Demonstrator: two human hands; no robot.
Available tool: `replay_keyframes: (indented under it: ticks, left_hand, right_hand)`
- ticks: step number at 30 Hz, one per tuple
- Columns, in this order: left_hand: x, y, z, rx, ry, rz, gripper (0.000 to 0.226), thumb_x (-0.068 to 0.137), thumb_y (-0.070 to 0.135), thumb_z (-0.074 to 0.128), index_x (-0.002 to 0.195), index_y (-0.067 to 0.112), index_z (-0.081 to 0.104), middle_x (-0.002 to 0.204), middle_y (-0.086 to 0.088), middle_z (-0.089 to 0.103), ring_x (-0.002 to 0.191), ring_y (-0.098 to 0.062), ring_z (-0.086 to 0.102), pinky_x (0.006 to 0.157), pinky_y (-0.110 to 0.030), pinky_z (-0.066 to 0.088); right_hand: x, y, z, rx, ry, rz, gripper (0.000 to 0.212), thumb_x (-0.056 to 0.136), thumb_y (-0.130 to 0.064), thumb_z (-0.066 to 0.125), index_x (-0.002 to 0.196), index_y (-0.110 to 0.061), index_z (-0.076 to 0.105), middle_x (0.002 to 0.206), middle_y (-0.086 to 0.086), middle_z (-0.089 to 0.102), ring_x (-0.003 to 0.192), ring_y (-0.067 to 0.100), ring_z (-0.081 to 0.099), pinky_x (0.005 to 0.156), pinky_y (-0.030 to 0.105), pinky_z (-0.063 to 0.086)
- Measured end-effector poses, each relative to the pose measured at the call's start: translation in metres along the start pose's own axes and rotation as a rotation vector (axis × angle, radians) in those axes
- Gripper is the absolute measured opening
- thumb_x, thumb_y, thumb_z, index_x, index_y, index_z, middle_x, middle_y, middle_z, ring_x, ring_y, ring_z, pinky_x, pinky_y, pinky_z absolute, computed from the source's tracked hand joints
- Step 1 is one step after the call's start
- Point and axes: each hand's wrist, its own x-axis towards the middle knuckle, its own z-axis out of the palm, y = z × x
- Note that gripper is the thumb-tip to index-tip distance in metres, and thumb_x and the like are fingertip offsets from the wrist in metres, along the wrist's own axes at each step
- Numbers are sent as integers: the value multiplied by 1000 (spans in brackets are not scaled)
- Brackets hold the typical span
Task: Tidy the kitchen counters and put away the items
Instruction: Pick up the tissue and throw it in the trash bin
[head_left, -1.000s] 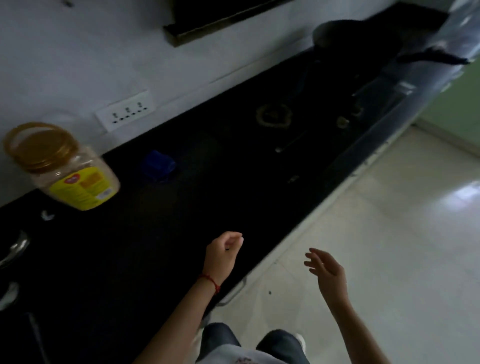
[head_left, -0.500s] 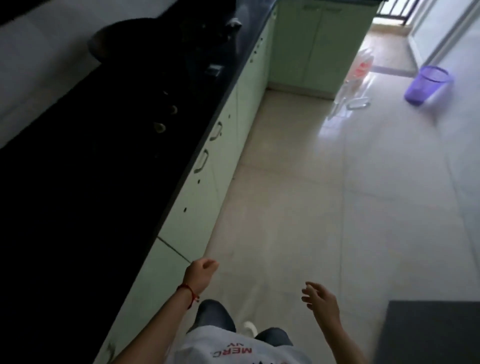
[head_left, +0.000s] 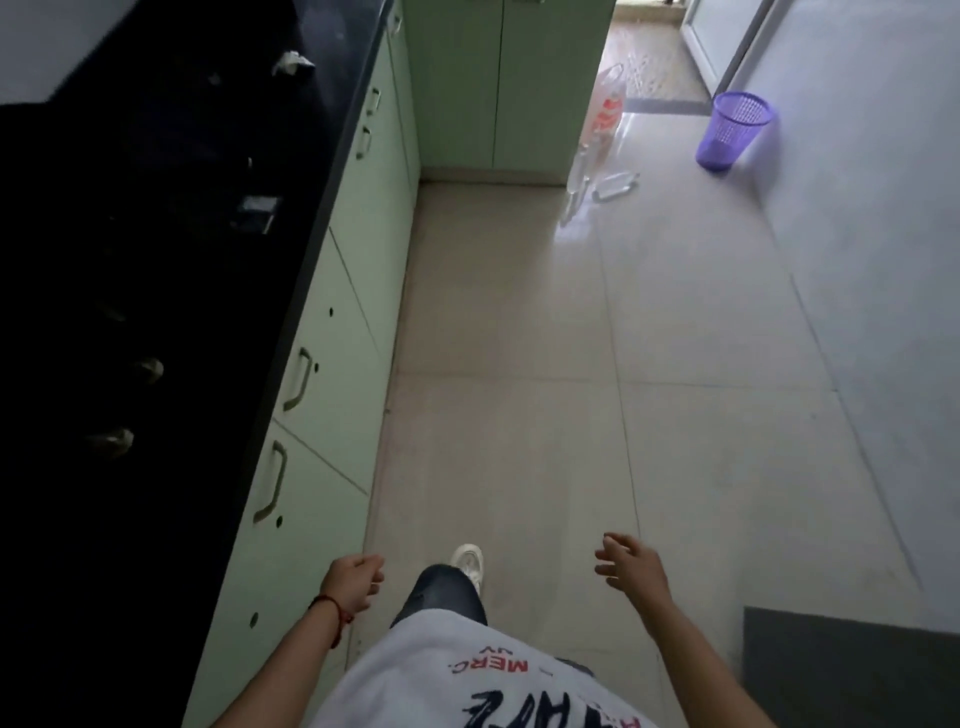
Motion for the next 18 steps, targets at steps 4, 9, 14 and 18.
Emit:
replay_keyframes:
  ticks: [4, 9, 14, 18]
  left_hand:
    - [38, 102, 19, 71, -38, 44, 20, 89, 15, 52, 70, 9, 56, 66, -6, 53, 58, -17, 47, 53, -24, 35]
    - [69, 233, 62, 136, -131, 155, 25, 91, 20, 50, 67, 15, 52, 68, -2, 54, 59, -13, 48, 48, -21, 40]
    - [114, 350, 107, 116, -152, 249, 20, 91, 22, 50, 72, 16, 54, 69, -1, 55, 60, -12, 50, 53, -23, 36]
    - [142, 419, 131, 65, -113, 230, 24, 92, 22, 49, 68, 17, 52, 68, -1, 54, 60, -12, 49, 52, -22, 35]
  right_hand:
    - [44, -39, -9, 25, 45, 57, 21, 92, -9, 48, 109, 0, 57, 91, 19, 61, 62, 21, 57, 57, 29, 40]
    - [99, -78, -26, 88, 110, 135, 25, 93, -10, 48, 113, 3, 55, 92, 20, 61, 66, 25, 57, 59, 29, 41]
    - [178, -142, -42, 106, 117, 137, 23, 92, -8, 47, 109, 5, 56, 81, 15, 59, 60, 24, 54, 56, 28, 38]
    - [245, -212, -57, 54, 87, 103, 25, 93, -11, 47, 111, 2, 57, 85, 16, 61, 66, 24, 57, 60, 30, 43]
